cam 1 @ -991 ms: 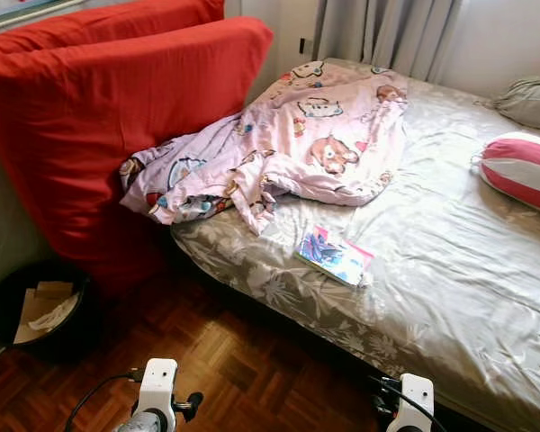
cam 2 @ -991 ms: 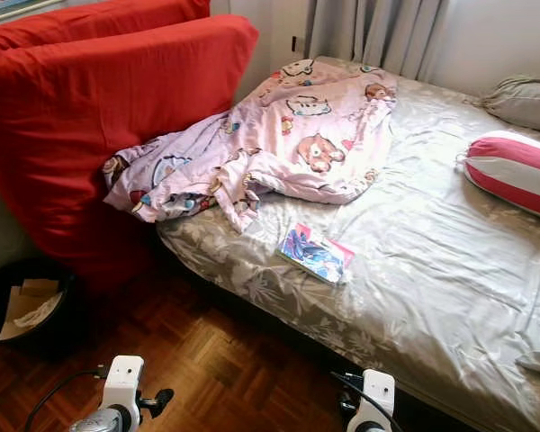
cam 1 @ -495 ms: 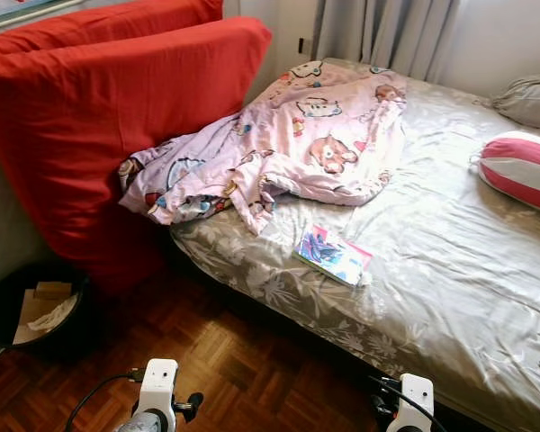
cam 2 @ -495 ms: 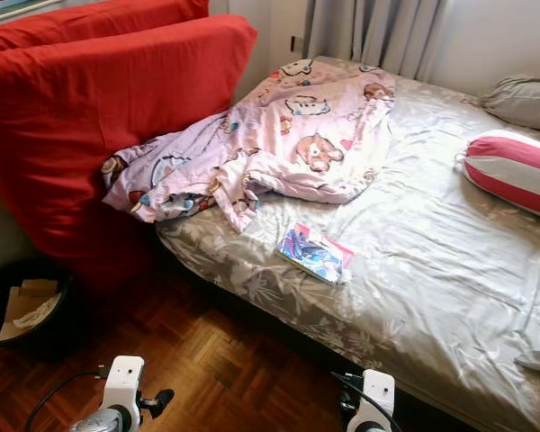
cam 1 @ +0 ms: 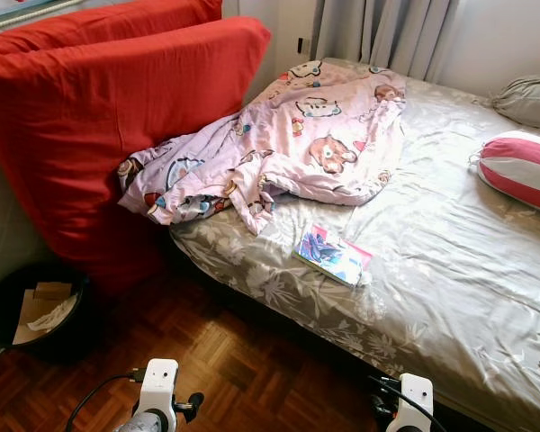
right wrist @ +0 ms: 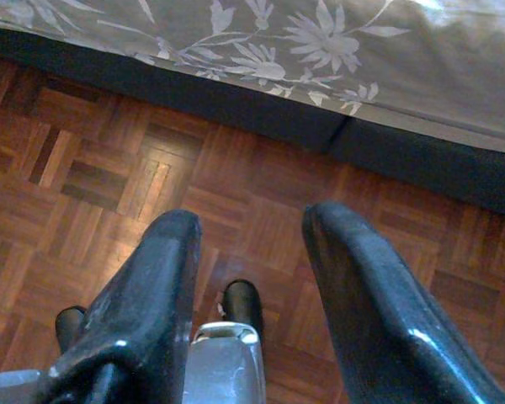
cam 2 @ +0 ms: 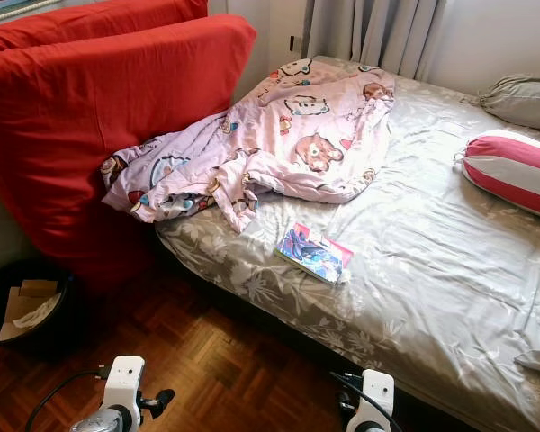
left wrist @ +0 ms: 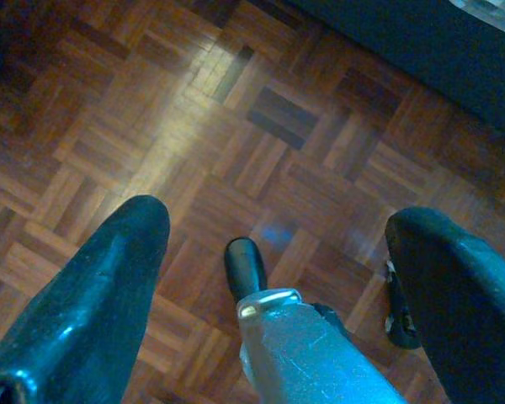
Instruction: Clean up the room
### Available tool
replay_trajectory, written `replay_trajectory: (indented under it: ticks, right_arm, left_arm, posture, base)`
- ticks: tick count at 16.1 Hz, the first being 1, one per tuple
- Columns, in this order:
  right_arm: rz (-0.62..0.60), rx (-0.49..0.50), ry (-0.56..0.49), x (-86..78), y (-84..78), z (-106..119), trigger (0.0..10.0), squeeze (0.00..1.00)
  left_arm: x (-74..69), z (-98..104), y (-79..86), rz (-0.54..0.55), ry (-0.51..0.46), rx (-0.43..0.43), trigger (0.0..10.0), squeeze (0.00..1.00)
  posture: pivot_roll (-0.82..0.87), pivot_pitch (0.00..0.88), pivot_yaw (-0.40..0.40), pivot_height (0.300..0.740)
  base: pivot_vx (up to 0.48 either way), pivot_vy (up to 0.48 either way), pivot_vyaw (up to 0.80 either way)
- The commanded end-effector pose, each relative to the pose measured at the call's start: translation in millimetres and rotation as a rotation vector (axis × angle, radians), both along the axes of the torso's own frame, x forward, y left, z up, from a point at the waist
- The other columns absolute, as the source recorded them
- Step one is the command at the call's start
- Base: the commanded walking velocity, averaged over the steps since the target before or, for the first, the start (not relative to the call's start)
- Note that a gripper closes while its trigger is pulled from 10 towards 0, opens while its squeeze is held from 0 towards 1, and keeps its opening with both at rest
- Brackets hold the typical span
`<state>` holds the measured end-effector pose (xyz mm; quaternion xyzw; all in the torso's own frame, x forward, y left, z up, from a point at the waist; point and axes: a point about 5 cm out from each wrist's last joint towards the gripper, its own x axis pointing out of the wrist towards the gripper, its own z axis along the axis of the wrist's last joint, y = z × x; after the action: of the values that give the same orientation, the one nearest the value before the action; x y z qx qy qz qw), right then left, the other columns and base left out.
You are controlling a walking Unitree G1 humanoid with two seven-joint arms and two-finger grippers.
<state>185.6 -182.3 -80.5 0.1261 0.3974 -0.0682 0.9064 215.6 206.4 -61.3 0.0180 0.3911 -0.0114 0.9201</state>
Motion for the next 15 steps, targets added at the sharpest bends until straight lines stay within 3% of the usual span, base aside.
replay_trajectory:
  ticks: [1, 15]
  right_arm:
    - [0.004, 0.002, 0.009, -2.3, 1.4, -1.4, 10.0, 0.0]
    - [0.032, -0.002, 0.009, -2.3, 4.0, -1.5, 10.0, 0.0]
  left_arm:
    - [-7.2, -4.6, -0.3, 0.001, 0.029, 0.0, 10.0, 0.0]
    - [0.0, -0.3, -2.5, -0.011, -0.005, -0.003, 10.0, 0.0]
  posture:
    - [-0.01, 0.102, -0.05, 0.74]
    - [-0.01, 0.103, -0.052, 0.74]
  base:
    - [0.259, 0.0, 0.0]
    - [0.311, 0.0, 0.0]
